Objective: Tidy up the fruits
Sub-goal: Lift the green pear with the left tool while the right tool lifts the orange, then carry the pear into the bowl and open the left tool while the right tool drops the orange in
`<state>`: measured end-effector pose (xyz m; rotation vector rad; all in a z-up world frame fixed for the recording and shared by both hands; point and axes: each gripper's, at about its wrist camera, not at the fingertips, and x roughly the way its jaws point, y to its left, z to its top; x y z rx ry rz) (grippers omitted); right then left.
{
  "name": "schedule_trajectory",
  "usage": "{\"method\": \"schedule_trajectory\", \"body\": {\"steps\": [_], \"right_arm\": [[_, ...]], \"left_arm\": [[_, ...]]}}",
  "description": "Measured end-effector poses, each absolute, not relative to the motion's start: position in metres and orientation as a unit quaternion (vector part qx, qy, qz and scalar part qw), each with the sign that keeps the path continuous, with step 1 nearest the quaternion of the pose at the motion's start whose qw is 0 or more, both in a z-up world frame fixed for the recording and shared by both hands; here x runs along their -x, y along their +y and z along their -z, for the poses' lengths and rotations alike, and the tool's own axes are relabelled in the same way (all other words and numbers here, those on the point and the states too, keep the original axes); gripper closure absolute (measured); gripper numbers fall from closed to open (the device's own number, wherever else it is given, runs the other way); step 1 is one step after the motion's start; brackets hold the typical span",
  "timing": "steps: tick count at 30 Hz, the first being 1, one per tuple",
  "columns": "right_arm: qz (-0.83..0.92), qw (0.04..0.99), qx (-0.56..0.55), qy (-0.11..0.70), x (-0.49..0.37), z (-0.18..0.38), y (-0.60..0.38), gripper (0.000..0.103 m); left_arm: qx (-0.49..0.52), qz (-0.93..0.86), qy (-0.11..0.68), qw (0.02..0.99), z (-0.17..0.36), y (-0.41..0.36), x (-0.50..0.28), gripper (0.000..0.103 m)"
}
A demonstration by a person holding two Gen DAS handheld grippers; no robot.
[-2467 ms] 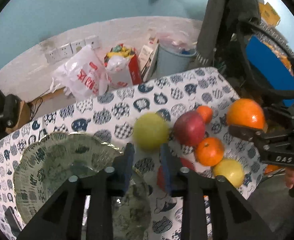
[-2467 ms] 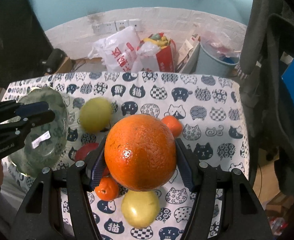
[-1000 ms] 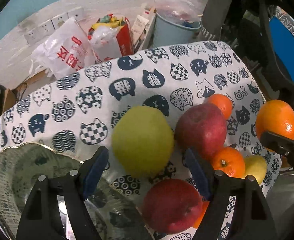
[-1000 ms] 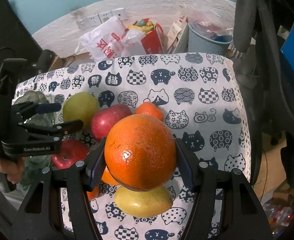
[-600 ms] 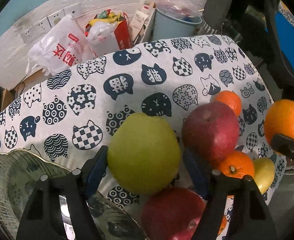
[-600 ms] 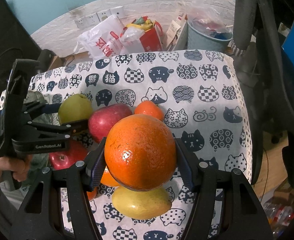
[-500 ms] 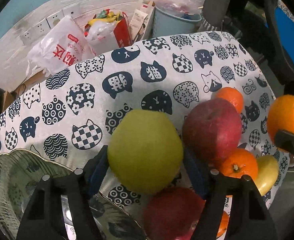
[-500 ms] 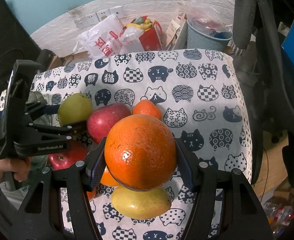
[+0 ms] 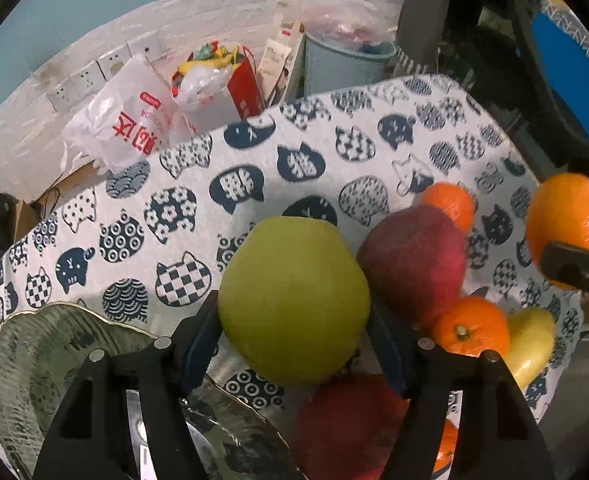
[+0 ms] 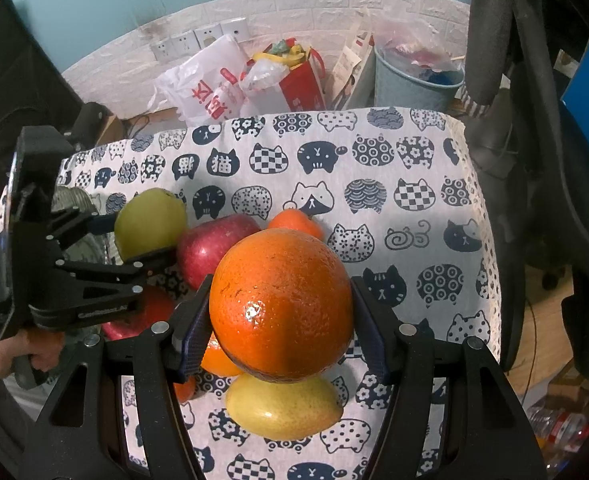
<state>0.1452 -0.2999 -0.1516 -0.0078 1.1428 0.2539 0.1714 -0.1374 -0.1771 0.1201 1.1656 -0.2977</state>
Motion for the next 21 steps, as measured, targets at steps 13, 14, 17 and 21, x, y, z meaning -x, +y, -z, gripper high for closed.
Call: {"method": "schedule_trajectory", "body": {"steps": [13, 14, 17, 21], "right_arm": [[-0.129, 0.845, 0.010, 0.518, -0.139, 0.132, -0.289, 0.039], [-0.131, 0.846, 0.011, 0.516, -0.138, 0.130, -0.287, 0.039], [-0.137, 0.849, 0.014, 0.511, -0.136, 0.123, -0.279, 0.039], [-0.147, 0.851, 0.018, 0.503, -0.133, 0.116, -0.268, 0.039]], "left_arm": [[-0.042, 0.143, 0.514, 0.845, 0.133, -0.124, -0.150, 0.032], [-0.041, 0.141, 0.511, 0.847, 0.129, -0.120, -0.147, 0.032], [-0.035, 0.137, 0.505, 0.851, 0.120, -0.111, -0.140, 0.032], [-0.028, 0.130, 0.497, 0.857, 0.108, -0.096, -0.130, 0.032]]}}
